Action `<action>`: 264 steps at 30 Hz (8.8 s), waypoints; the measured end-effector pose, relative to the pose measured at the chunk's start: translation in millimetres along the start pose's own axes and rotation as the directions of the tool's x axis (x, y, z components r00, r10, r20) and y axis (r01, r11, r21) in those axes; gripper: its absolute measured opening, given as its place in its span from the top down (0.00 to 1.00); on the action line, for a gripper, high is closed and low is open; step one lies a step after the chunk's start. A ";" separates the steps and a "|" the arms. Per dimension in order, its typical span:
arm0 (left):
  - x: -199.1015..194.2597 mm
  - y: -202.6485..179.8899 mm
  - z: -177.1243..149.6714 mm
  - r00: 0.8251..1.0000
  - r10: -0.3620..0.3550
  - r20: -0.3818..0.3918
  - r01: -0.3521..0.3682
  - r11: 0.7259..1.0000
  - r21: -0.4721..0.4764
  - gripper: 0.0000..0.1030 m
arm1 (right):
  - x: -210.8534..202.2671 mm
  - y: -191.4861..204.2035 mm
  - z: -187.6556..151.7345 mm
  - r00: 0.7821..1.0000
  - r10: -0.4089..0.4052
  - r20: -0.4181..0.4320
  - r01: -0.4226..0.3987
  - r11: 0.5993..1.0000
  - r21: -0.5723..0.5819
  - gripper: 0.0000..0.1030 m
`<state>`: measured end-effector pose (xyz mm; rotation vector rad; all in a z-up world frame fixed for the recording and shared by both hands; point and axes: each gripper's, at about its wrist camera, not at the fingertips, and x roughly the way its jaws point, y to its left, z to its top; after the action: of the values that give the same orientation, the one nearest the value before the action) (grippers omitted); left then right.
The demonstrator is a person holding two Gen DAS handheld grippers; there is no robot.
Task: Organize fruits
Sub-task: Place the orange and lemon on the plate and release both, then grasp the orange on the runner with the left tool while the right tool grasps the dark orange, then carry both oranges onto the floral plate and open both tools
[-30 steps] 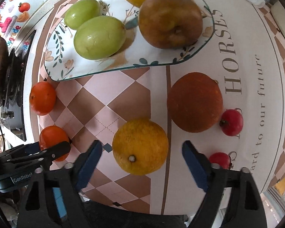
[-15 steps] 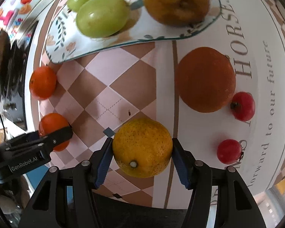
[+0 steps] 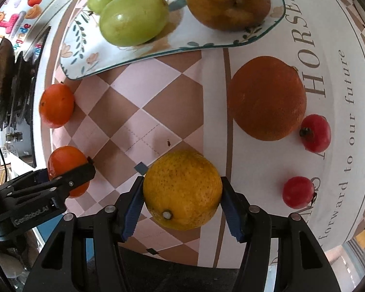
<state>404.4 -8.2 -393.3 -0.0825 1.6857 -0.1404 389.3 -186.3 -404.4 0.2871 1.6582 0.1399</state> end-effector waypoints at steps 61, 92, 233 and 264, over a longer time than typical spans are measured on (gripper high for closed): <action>-116.7 -25.3 94.1 0.966 0.115 0.231 -0.131 0.990 0.053 0.14 | -131.8 -11.2 99.7 0.933 -0.176 0.312 0.183 0.983 0.008 0.10; -234.9 -19.4 -55.6 0.841 0.044 0.539 -0.088 0.995 0.057 0.14 | -236.2 46.7 -55.4 0.864 -0.109 0.491 0.144 0.989 -0.034 0.10; -78.5 -10.9 190.0 0.998 0.002 0.063 -0.004 0.999 0.041 0.40 | -72.5 67.0 144.6 0.962 0.074 0.265 0.014 0.950 -0.313 0.43; -137.4 -10.7 97.7 0.933 0.147 0.330 -0.180 0.981 0.072 0.07 | -125.9 8.2 89.4 0.925 -0.150 0.349 0.165 0.986 -0.013 0.08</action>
<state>517.5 -4.3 -267.9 0.1070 1.3477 -0.0812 489.4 -219.2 -291.3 0.1344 1.3180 0.0010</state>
